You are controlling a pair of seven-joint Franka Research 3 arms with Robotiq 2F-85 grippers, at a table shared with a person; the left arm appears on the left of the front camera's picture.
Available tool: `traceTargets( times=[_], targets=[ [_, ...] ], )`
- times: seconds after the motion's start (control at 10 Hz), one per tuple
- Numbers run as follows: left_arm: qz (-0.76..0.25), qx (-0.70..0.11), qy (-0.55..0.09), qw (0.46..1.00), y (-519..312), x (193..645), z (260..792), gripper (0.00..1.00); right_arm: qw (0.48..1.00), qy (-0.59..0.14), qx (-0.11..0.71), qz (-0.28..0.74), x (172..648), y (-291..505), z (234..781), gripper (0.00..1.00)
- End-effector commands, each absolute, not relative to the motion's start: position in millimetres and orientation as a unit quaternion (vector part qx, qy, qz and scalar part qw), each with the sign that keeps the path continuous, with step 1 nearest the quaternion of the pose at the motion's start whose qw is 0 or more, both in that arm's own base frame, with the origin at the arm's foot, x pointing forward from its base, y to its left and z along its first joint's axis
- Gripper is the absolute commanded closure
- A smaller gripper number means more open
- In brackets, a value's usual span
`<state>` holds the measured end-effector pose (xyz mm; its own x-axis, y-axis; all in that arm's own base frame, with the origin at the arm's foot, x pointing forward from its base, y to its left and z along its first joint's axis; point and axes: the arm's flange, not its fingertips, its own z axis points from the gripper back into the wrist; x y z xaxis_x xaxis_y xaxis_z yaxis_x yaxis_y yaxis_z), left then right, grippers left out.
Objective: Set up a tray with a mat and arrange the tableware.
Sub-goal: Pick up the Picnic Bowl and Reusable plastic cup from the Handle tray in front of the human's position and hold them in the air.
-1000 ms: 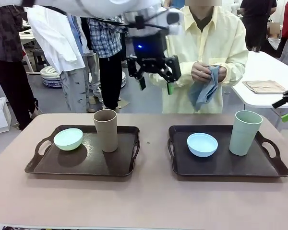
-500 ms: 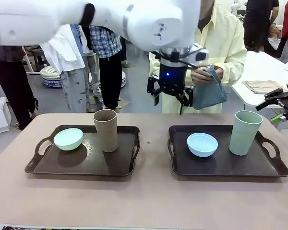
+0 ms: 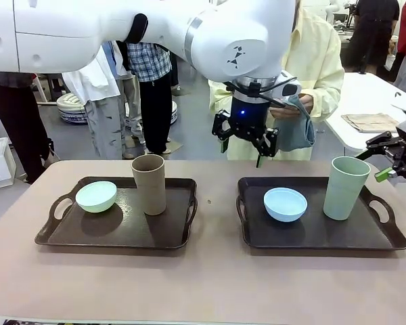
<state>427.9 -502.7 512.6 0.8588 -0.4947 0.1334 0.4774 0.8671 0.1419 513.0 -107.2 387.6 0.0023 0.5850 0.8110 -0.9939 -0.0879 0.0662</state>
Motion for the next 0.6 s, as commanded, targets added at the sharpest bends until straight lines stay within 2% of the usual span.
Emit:
traceTargets(
  times=[0.0,0.2,0.3,0.4,0.5],
  targets=[
    [-0.256,0.045,-0.086,0.962,-500,427,511,0.00,0.628,-0.280,0.355,0.634,512,-98,380,0.00],
    [-0.260,0.020,-0.072,0.963,-504,431,502,0.00,0.648,-0.271,0.355,0.618,516,-94,374,0.00],
    [-0.287,-0.044,-0.053,0.955,-500,427,510,0.00,0.618,-0.282,0.358,0.641,513,-104,382,0.00],
    [-0.252,0.043,-0.080,0.963,-505,430,508,0.00,0.618,-0.282,0.358,0.641,513,-104,382,0.00],
    [-0.252,0.043,-0.080,0.963,-505,430,508,0.00,0.618,-0.282,0.358,0.641,513,-104,382,0.00]
  ],
)
